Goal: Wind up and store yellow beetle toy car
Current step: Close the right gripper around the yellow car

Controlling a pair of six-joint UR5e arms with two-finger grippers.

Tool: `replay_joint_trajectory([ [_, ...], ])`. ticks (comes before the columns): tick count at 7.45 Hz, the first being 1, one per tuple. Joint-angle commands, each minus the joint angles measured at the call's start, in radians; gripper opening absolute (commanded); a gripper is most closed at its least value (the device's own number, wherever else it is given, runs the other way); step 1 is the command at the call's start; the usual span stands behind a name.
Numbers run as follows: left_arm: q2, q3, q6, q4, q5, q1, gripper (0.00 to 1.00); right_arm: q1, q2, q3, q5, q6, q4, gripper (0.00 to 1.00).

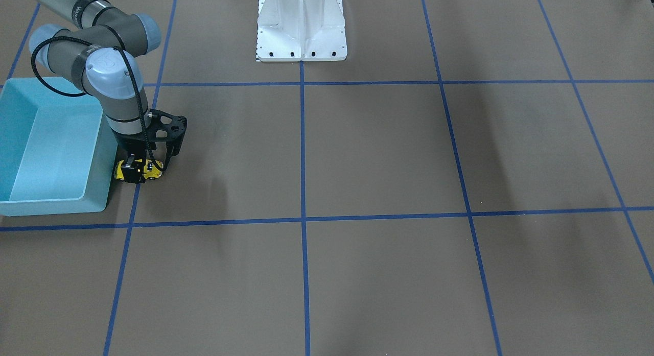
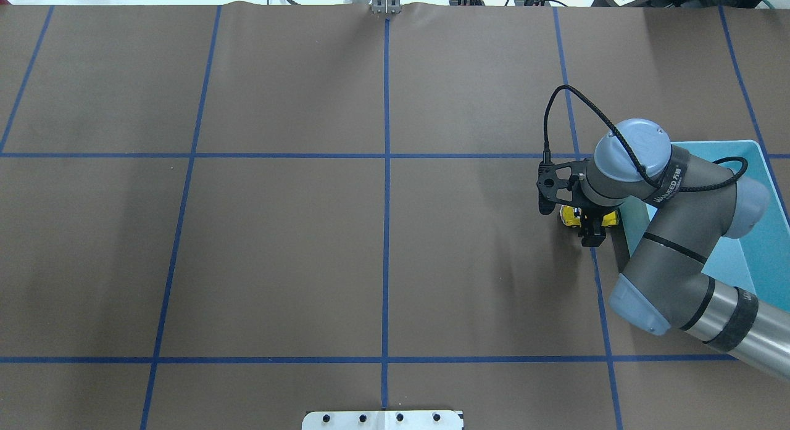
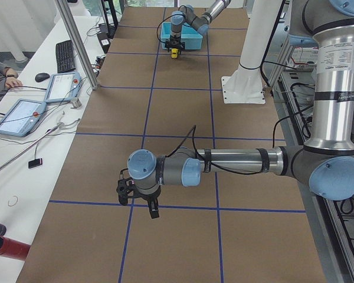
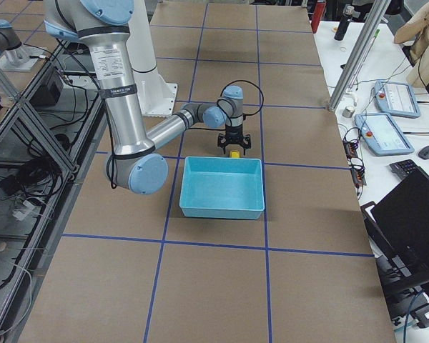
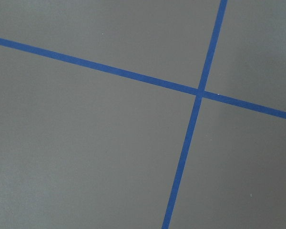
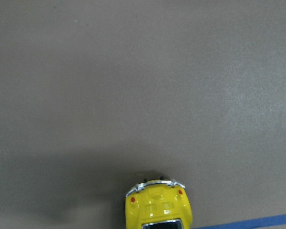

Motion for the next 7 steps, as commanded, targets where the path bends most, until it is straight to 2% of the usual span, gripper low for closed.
replay_joint_trajectory([
  [1, 0.000, 0.000, -0.001, 0.000, 0.000, 0.000, 1.00, -0.003, -0.019, -0.003, 0.000, -0.029, 0.002, 0.97],
  [2, 0.000, 0.000, -0.001, 0.000, 0.000, 0.000, 1.00, -0.004, -0.015, -0.003, 0.000, -0.032, 0.001, 0.62],
  [3, 0.000, -0.002, -0.001, 0.000, 0.000, 0.000, 1.00, -0.004, -0.012, -0.003, 0.000, -0.032, 0.001, 0.50],
  [4, 0.000, -0.002, -0.001, 0.000, 0.000, 0.000, 1.00, -0.003, -0.013, -0.003, 0.002, -0.033, 0.001, 0.23],
  [5, 0.000, -0.002, -0.001, -0.002, 0.000, 0.000, 1.00, -0.003, -0.010, -0.001, 0.000, -0.033, 0.001, 0.00],
  [7, 0.000, -0.002, -0.001, -0.003, 0.000, 0.000, 1.00, 0.007, -0.006, 0.035, 0.006, -0.030, -0.017, 0.00],
])
